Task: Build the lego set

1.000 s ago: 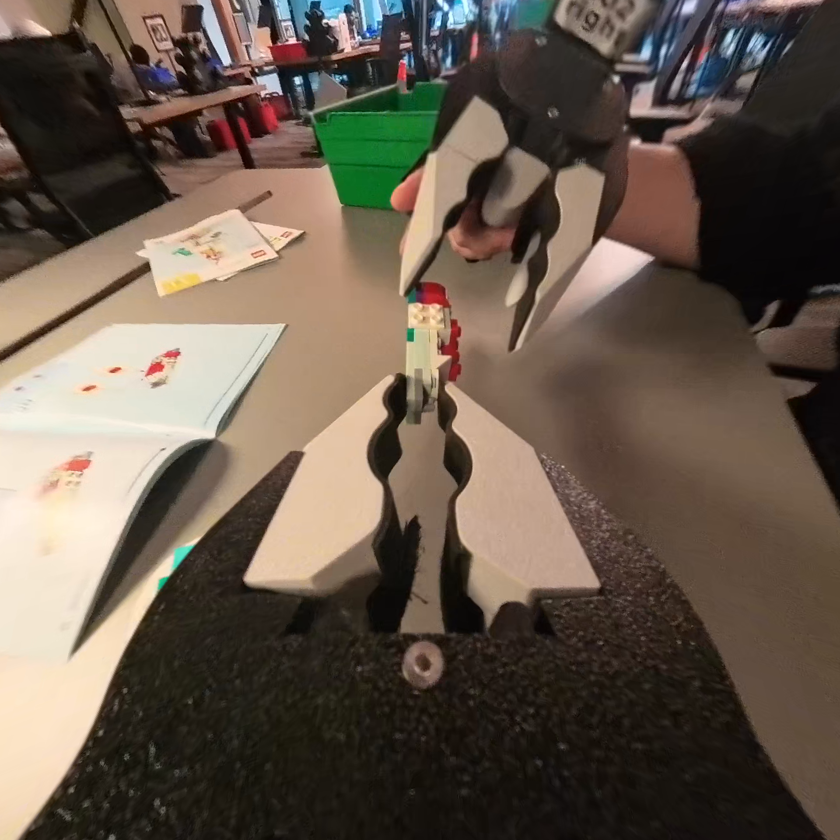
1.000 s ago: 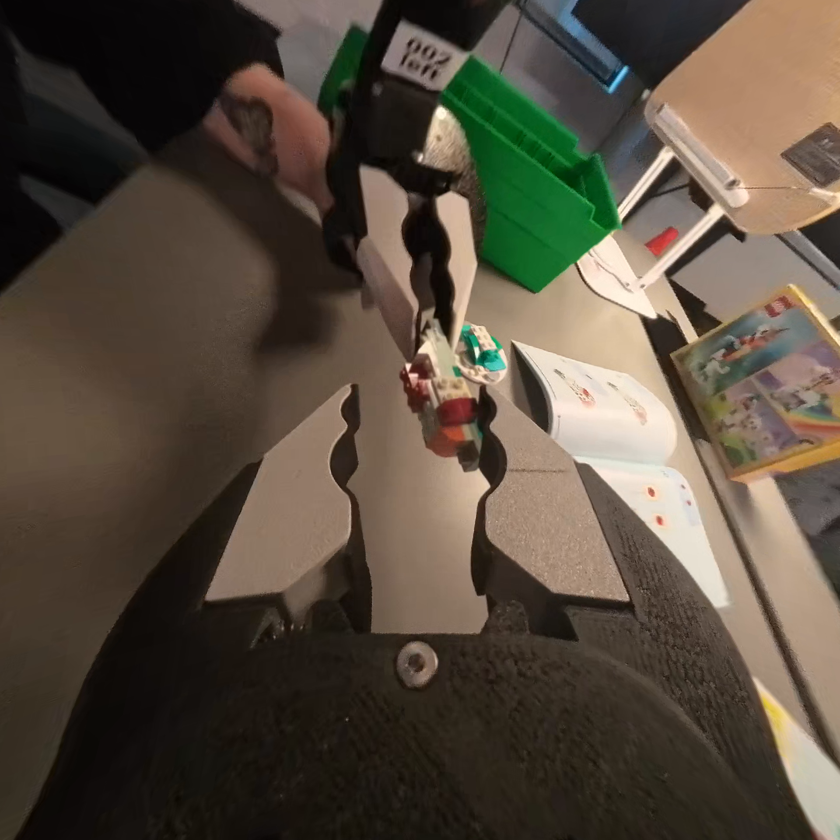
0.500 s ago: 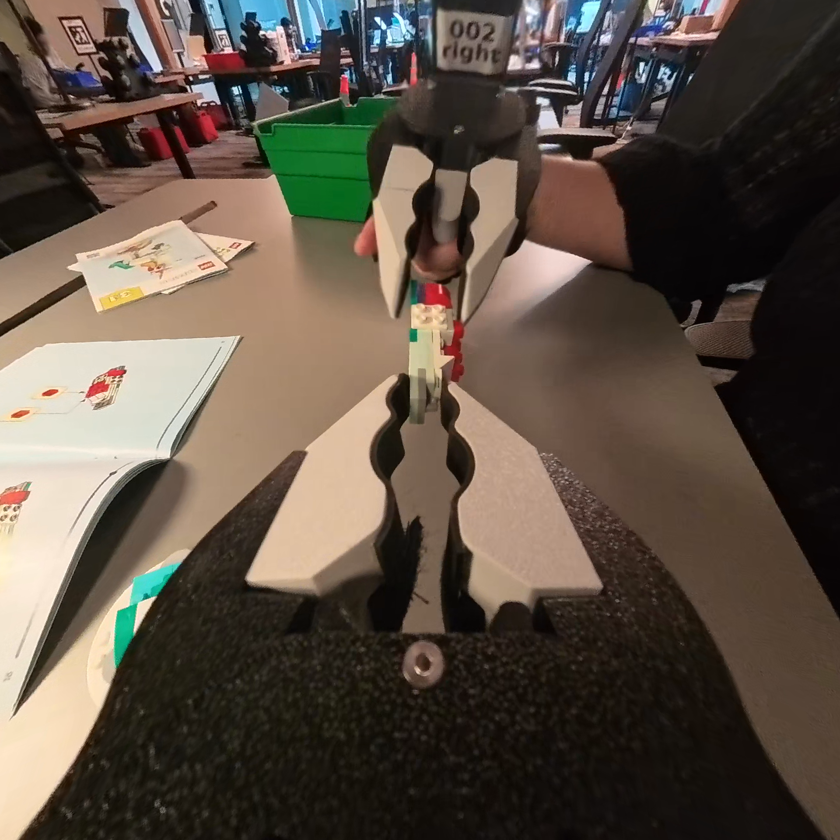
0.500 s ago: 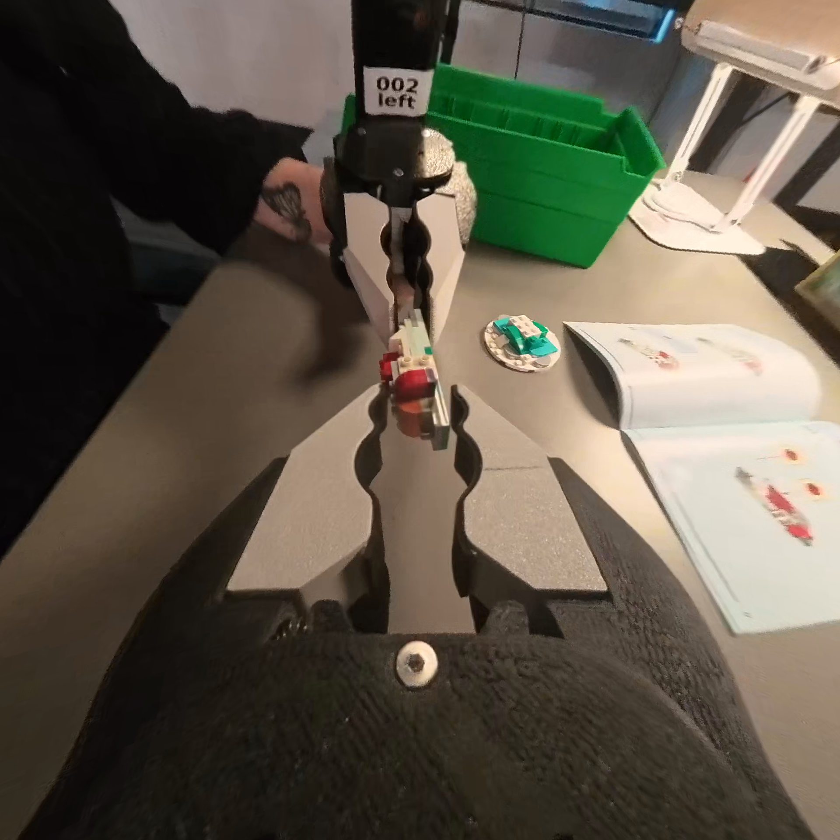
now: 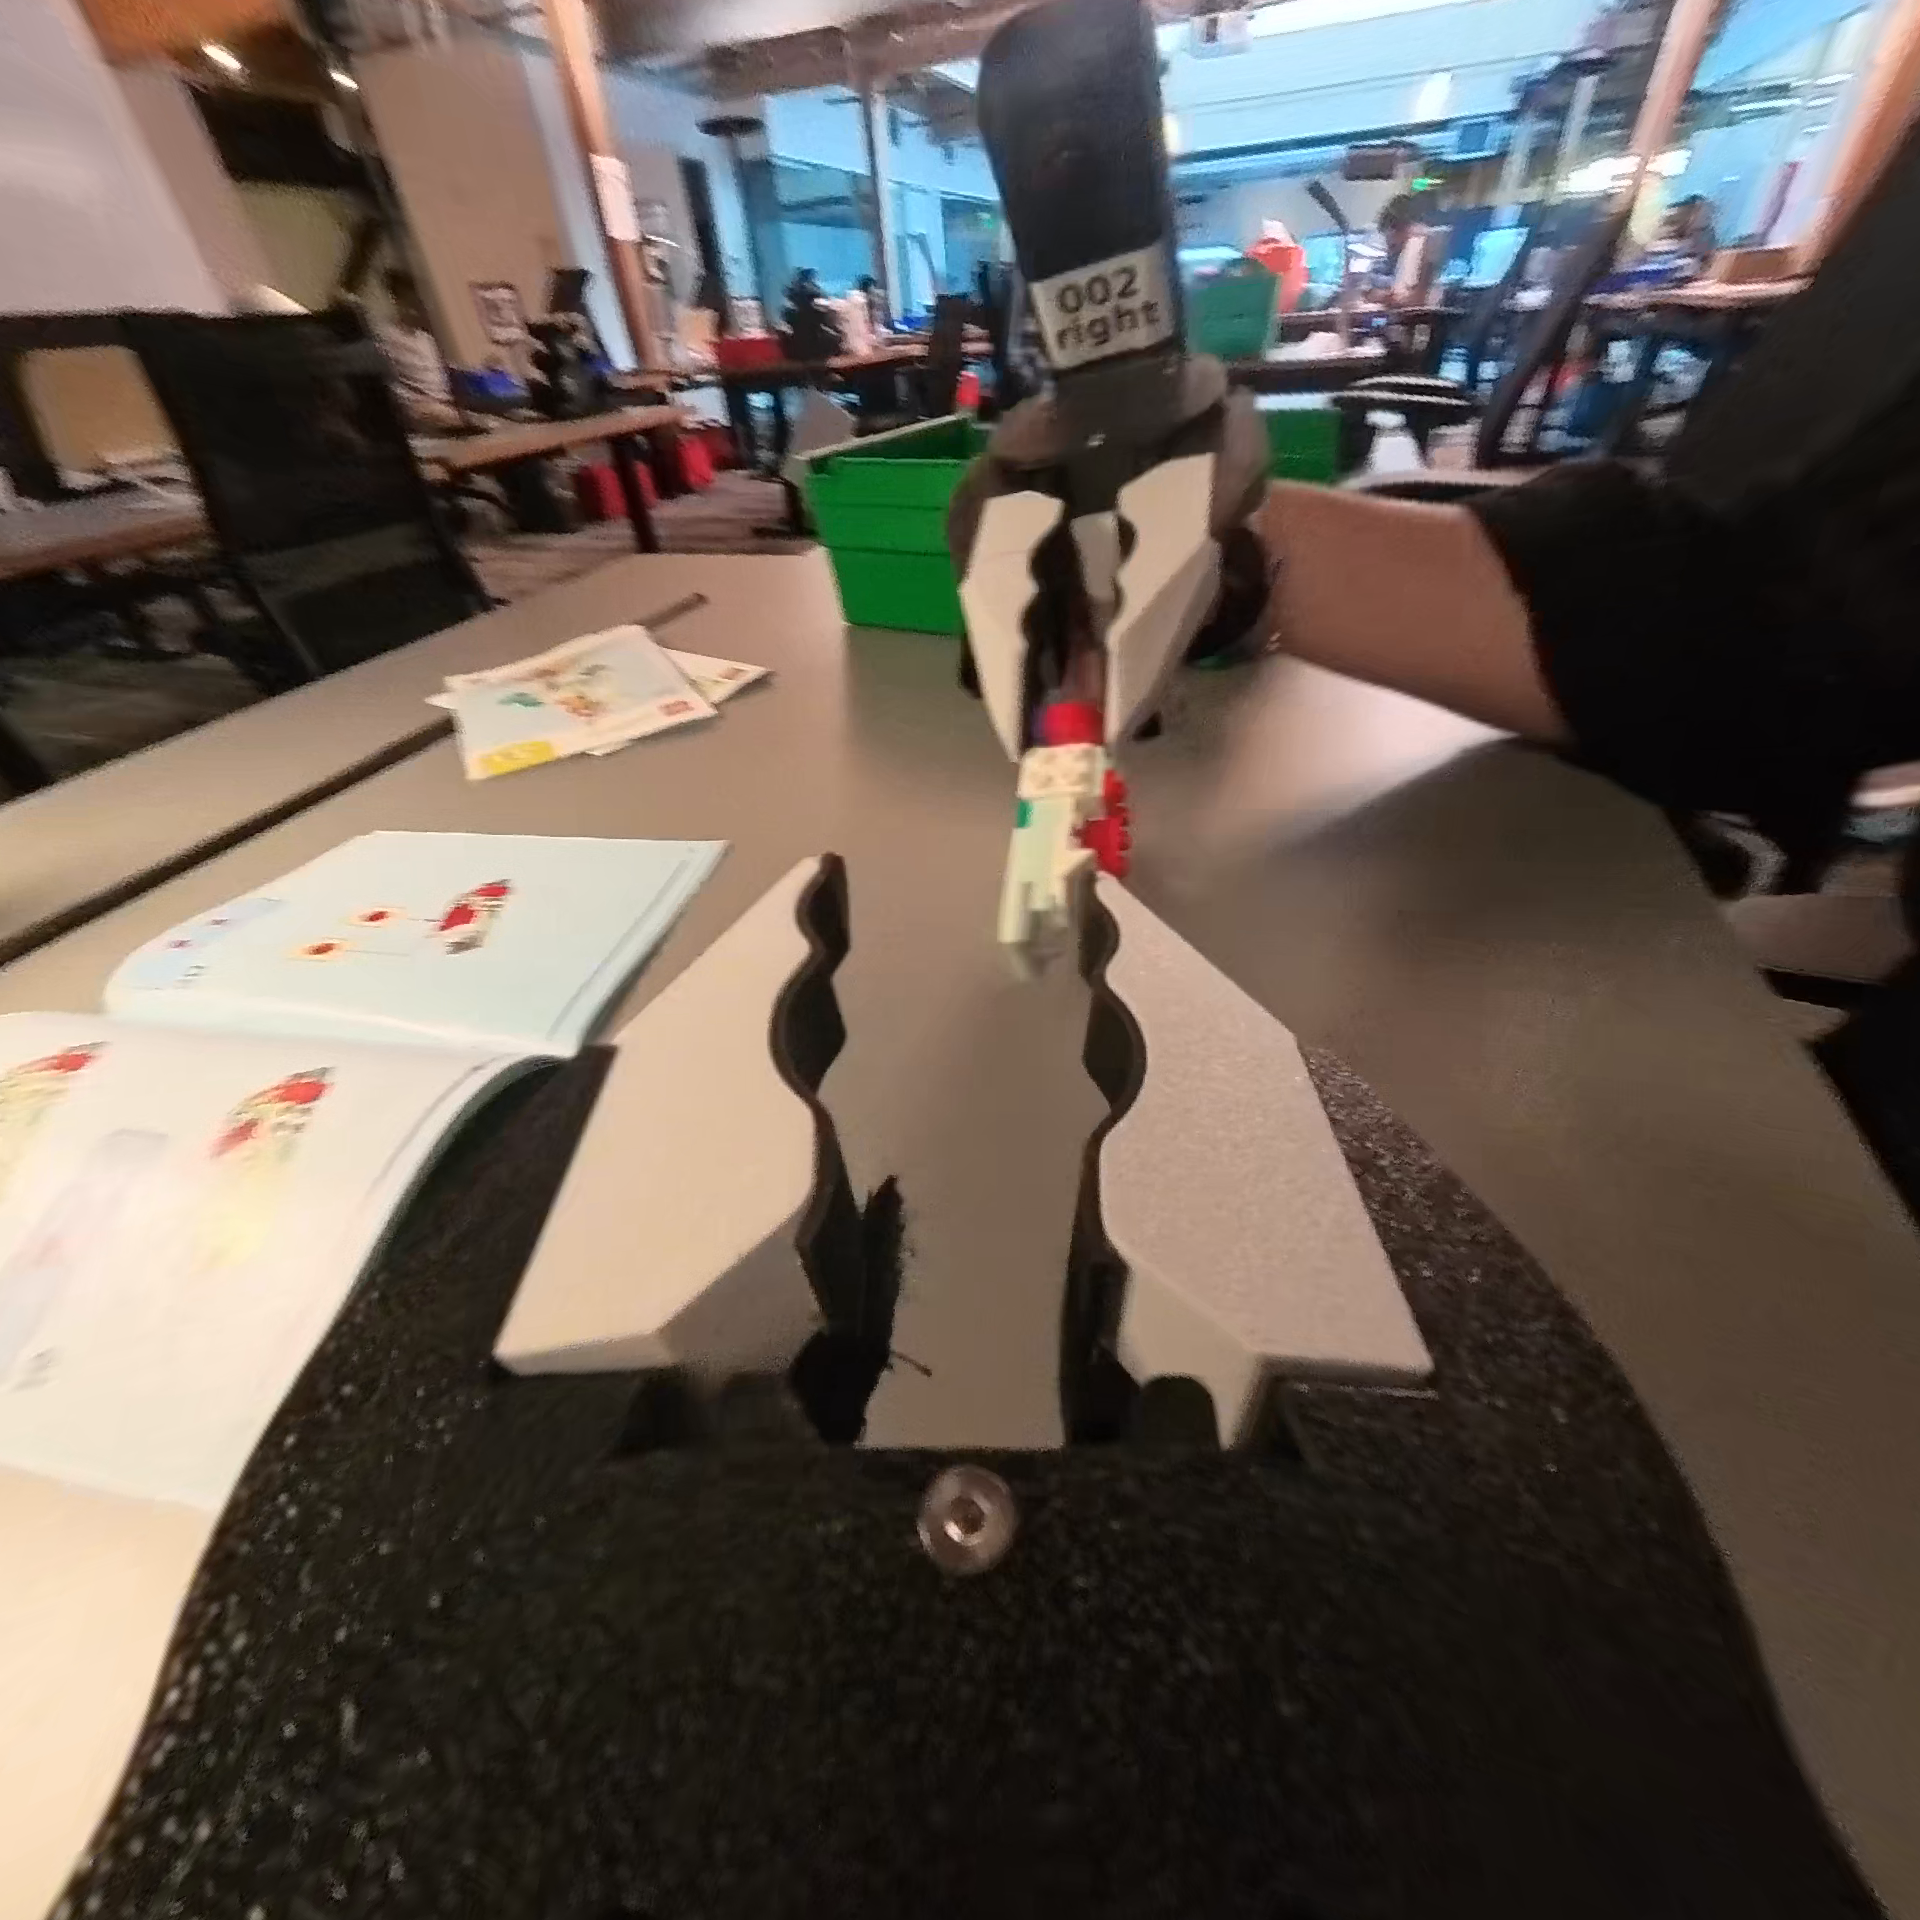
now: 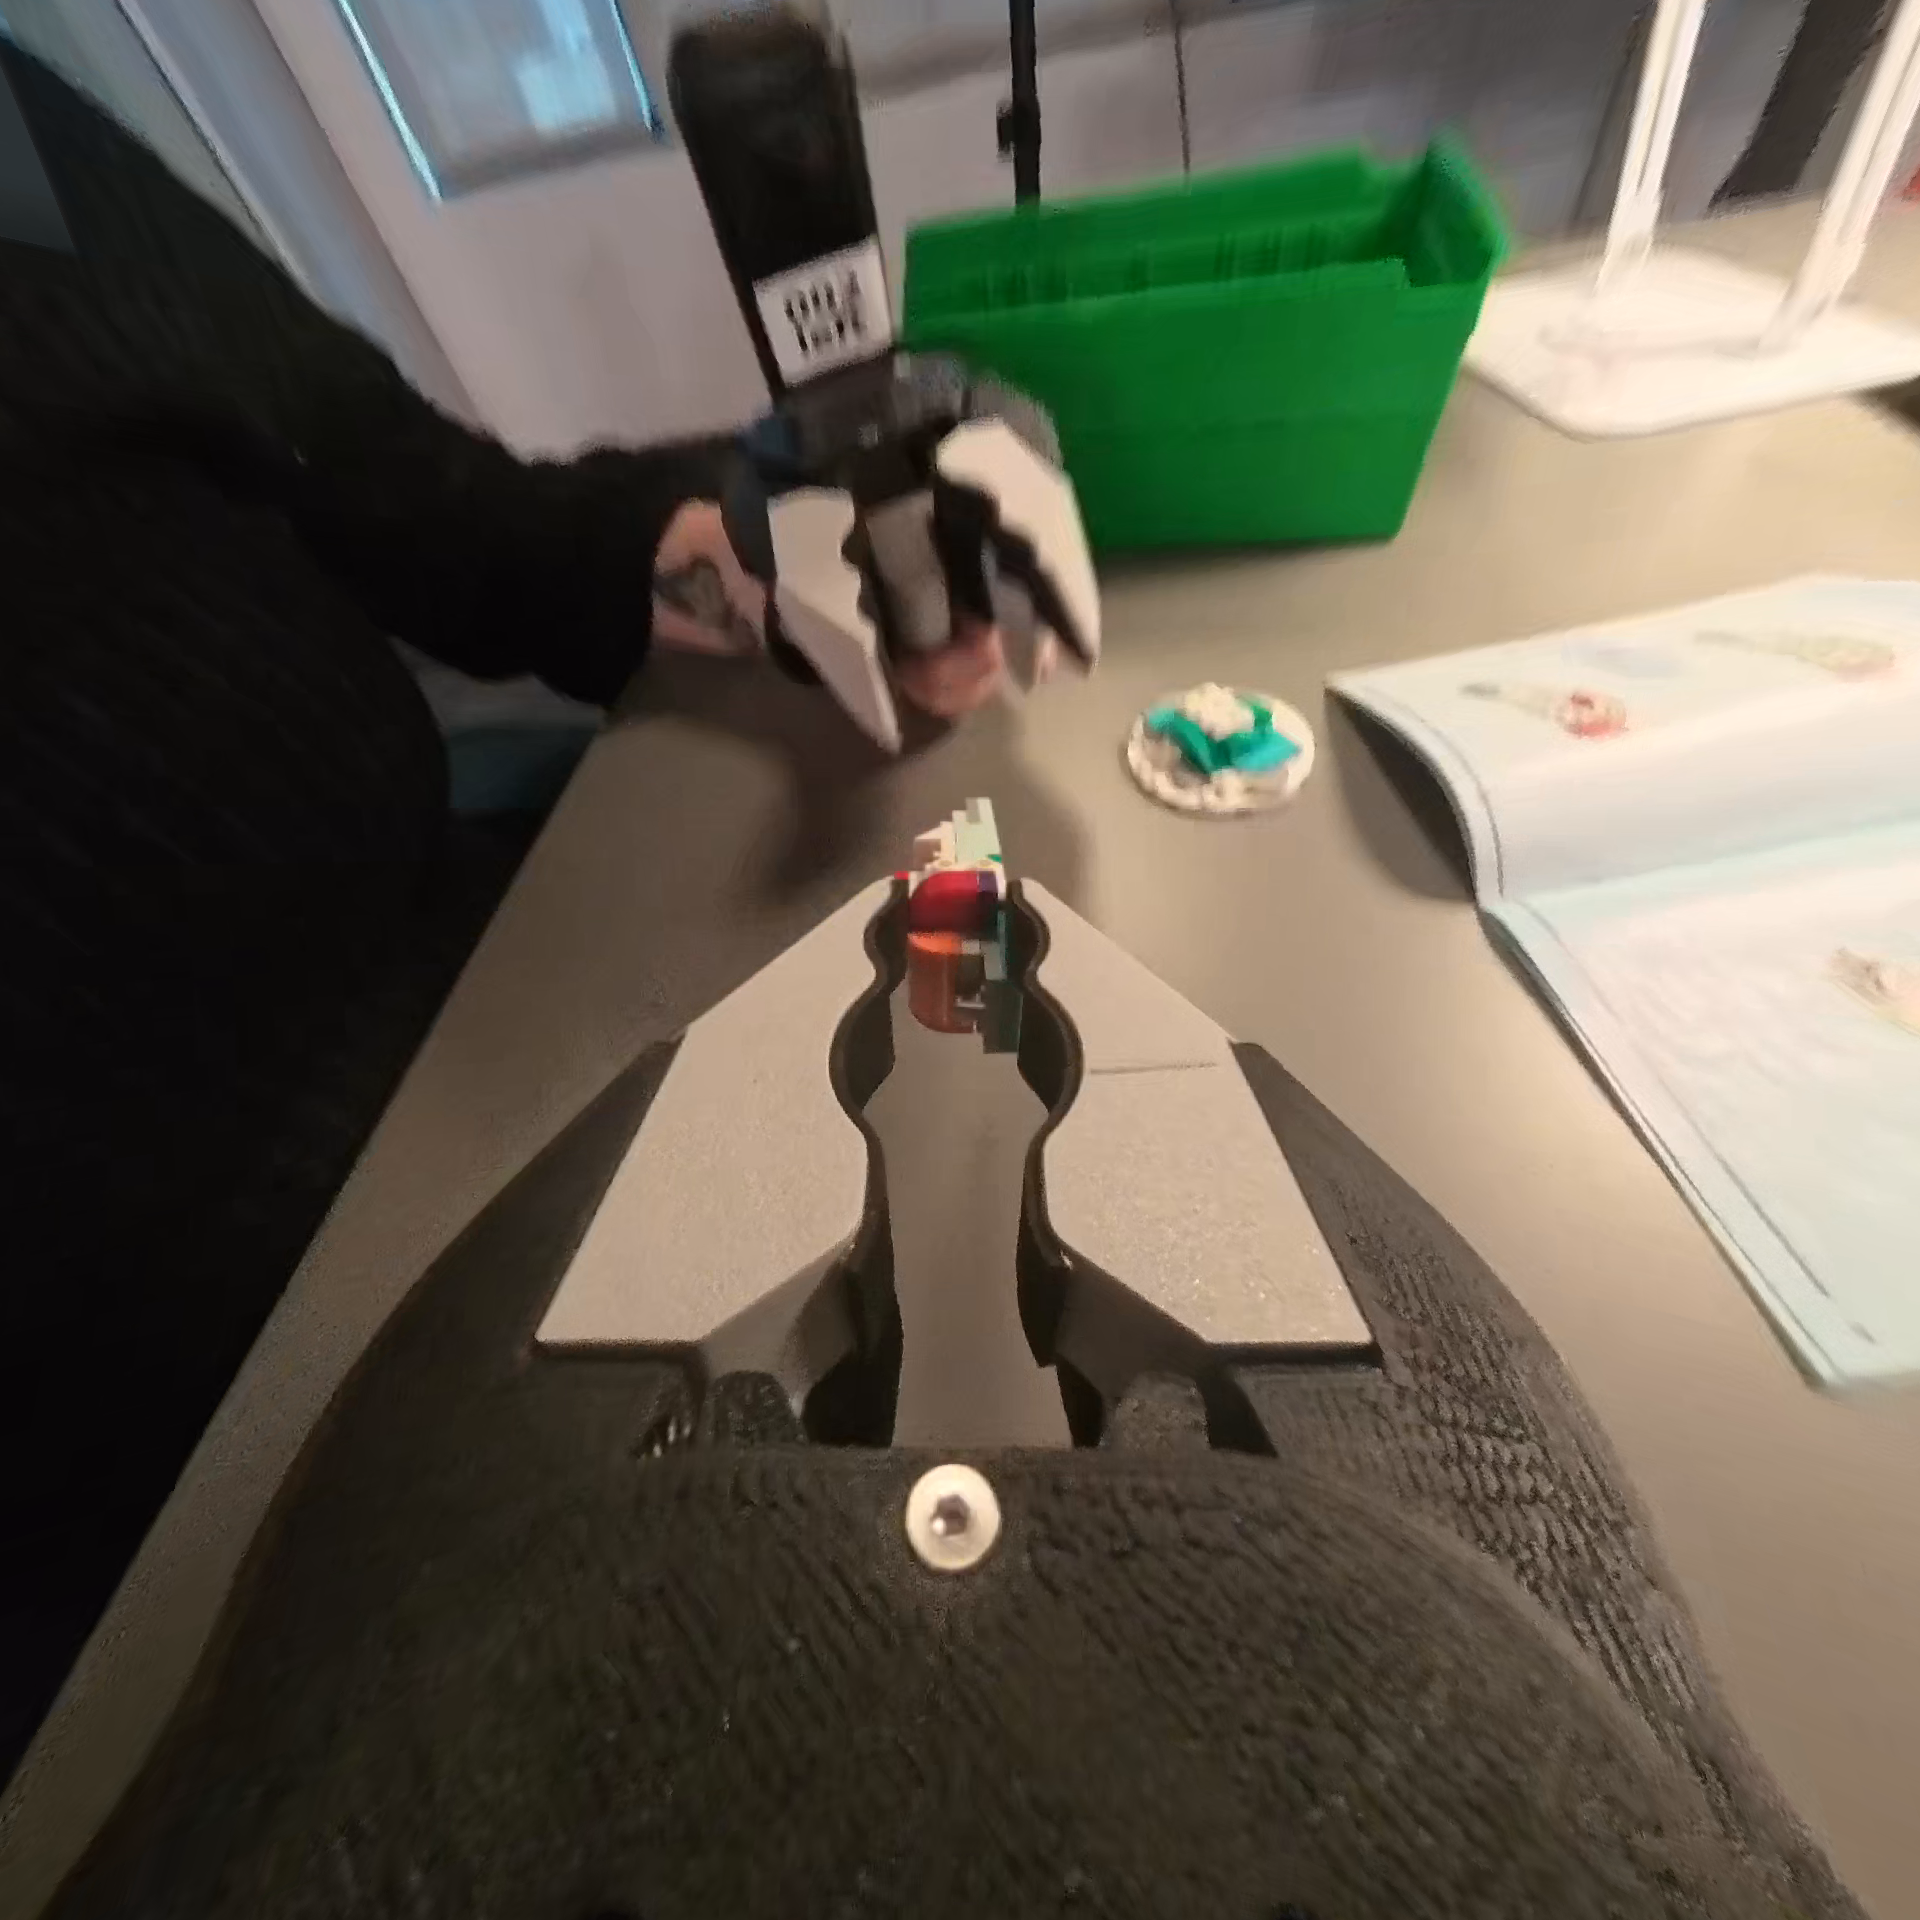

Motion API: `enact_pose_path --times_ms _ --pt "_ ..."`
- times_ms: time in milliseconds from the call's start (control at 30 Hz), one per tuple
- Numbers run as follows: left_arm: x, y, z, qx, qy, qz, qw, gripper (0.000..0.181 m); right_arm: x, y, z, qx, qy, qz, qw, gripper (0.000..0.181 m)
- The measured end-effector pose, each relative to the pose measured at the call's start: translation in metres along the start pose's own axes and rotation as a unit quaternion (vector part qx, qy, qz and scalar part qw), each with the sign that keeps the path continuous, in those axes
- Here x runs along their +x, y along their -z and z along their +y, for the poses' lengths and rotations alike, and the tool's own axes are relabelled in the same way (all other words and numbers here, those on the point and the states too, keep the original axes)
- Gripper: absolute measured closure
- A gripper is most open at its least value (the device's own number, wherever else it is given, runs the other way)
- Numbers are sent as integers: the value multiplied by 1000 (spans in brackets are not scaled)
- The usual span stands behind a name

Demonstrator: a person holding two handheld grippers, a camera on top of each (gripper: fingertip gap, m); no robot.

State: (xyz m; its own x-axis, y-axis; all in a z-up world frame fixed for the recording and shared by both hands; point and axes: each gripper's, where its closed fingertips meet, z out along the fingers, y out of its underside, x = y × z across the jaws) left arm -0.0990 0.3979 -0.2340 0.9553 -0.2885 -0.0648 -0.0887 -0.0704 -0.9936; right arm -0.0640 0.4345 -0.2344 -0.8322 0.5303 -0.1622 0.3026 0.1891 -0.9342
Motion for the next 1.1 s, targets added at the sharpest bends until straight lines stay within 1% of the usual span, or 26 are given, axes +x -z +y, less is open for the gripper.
enact_pose_path --times_ms 67,167,233,300,367,467,500,533,633,700,767,800,833,867,900,967,1000,1100 --pt "-13 5 -5 15 -11 -39 999 139 2 13 12 -78 -22 -26 996 164" --pt "-24 10 -14 45 1 -70 997 143 6 31 27 -203 -48 -67 976 164" --pt "-26 11 -15 53 10 -74 996 144 3 40 41 -295 -84 -116 945 164" --pt "-26 9 -14 50 11 -73 996 145 -1 43 55 -371 -127 -169 904 164" --pt "-24 7 -10 43 10 -71 997 147 -3 42 66 -423 -168 -212 865 165" --pt "-22 6 -9 38 -4 -71 997 149 6 37 82 -486 -191 -231 821 168" --pt "-22 6 -9 38 -7 -72 997 150 7 32 82 -491 -203 -237 813 169" --pt "-21 6 -9 38 -9 -72 997 152 14 27 83 -496 -199 -226 814 172" --pt "-23 7 -11 43 -6 -75 996 152 30 15 82 -493 -155 -189 835 169" --pt "-24 8 -11 45 -2 -78 996 151 40 5 71 -456 -133 -152 867 163" --pt "-26 9 -13 48 -2 -84 995 151 53 -1 50 -387 -102 -87 913 155" --pt "-26 10 -14 49 -4 -87 995 151 60 -2 37 -343 -90 -33 935 153" --pt "-25 10 -15 50 -8 -90 995 151 67 0 24 -297 -83 32 951 153" --pt "-25 11 -16 52 -12 -94 994 151 70 7 12 -252 -77 96 960 160" --pt "-26 11 -18 55 -16 -98 994 151 66 16 5 -215 -71 150 962 167" --pt "-25 13 -23 61 -24 -106 992 151 48 37 10 -178 -72 246 950 181" --pt "-26 14 -25 65 -29 -113 991 151 36 46 21 -181 -81 279 940 181" --pt "-32 19 -30 77 -34 -139 987 153 1 58 59 -208 -110 328 915 181"
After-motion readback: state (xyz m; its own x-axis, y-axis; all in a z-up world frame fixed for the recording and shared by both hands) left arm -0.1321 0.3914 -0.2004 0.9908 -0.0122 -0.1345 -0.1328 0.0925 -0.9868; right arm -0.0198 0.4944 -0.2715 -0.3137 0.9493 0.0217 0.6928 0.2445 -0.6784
